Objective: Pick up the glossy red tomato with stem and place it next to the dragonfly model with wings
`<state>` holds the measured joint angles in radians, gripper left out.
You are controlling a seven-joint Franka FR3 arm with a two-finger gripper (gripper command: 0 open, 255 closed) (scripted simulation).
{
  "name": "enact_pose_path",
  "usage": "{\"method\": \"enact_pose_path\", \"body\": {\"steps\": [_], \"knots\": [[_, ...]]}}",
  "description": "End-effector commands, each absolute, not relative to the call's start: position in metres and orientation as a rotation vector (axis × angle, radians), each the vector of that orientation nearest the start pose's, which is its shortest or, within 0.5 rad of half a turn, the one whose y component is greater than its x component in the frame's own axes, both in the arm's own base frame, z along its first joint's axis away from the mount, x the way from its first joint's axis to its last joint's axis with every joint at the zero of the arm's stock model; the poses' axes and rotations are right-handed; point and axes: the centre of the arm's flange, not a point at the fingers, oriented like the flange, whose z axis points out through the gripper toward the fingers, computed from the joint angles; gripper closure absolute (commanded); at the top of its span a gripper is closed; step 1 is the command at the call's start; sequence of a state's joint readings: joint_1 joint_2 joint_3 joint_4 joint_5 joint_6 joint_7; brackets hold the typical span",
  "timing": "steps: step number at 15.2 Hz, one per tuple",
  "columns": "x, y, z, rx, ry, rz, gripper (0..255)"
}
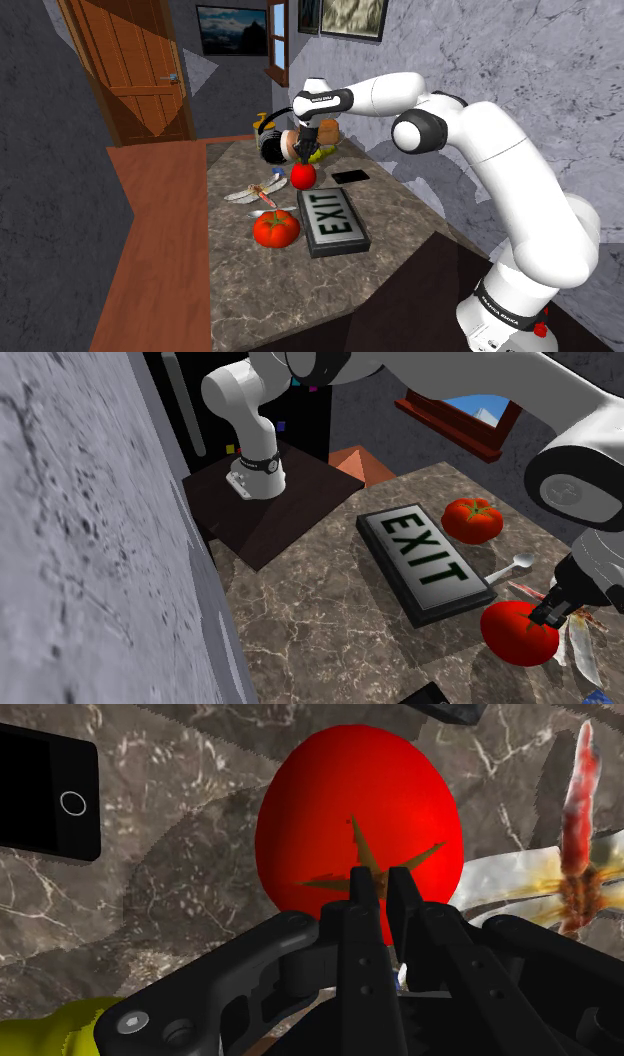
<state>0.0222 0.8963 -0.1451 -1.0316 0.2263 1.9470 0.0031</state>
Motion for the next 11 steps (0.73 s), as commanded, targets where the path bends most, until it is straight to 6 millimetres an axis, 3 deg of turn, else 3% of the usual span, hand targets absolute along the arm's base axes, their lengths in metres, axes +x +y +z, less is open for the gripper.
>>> {"method": "enact_pose_path", "body": {"steps": [1, 4, 5, 10, 11], "knots": [[0.777, -0.041, 0.308, -3.035, 0.229, -0.05, 255], [0.777, -0.041, 0.308, -3.035, 0.229, -0.05, 255], [0.777, -0.041, 0.308, -3.035, 0.229, -0.05, 0], [0.777, -0.041, 0.308, -3.035, 0.229, -0.05, 0], [0.776, -0.042, 0.321, -3.035, 0.229, -0.05, 0]]}}
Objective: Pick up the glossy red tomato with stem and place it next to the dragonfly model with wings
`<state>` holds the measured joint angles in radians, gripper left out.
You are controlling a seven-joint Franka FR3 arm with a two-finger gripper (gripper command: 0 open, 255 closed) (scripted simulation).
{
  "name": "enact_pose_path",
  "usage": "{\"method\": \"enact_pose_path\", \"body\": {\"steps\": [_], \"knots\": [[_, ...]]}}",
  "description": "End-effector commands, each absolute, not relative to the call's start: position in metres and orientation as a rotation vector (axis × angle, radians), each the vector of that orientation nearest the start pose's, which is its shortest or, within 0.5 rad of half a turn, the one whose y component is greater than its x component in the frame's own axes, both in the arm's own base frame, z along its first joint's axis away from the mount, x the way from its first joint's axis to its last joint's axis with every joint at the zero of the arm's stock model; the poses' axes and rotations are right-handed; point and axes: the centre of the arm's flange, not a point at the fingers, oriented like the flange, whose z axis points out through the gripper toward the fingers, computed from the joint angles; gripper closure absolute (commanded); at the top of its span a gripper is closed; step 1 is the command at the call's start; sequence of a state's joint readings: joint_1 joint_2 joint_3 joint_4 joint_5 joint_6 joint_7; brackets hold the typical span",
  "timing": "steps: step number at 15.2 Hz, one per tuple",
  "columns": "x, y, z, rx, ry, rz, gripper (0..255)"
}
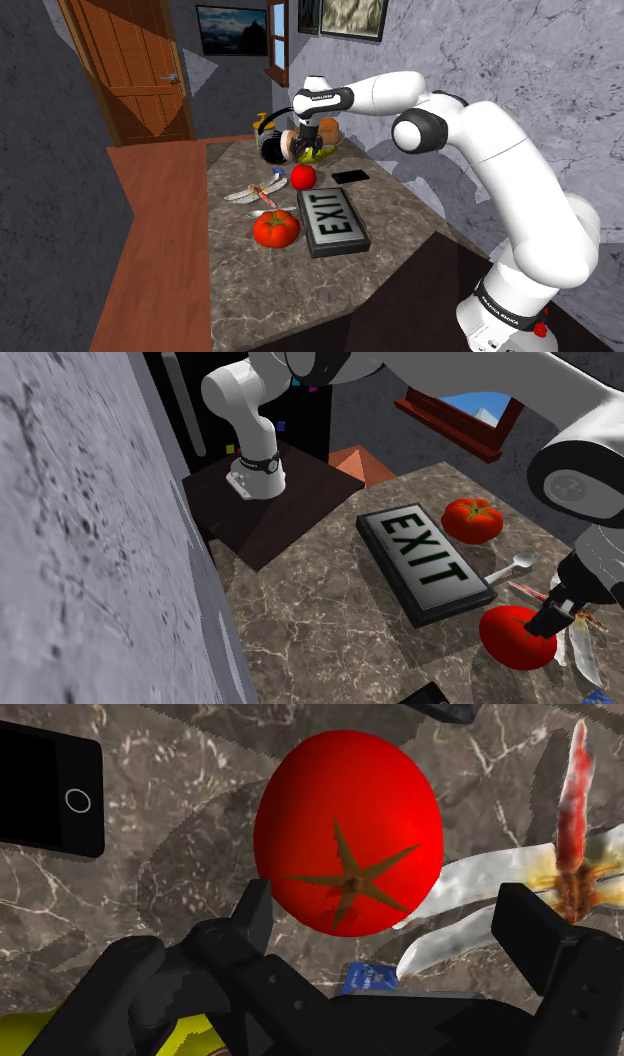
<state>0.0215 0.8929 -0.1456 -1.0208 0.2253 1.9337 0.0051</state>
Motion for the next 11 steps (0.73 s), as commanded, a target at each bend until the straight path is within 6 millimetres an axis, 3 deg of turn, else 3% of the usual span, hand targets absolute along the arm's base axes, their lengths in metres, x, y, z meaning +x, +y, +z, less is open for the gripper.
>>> {"method": "enact_pose_path", "body": {"steps": [1, 3, 11], "knots": [[0.776, -0.044, 0.334, -3.035, 0.229, -0.05, 0], [0.775, -0.046, 0.358, -3.035, 0.229, -0.05, 0], [0.775, -0.046, 0.358, -3.035, 0.229, -0.05, 0]]}}
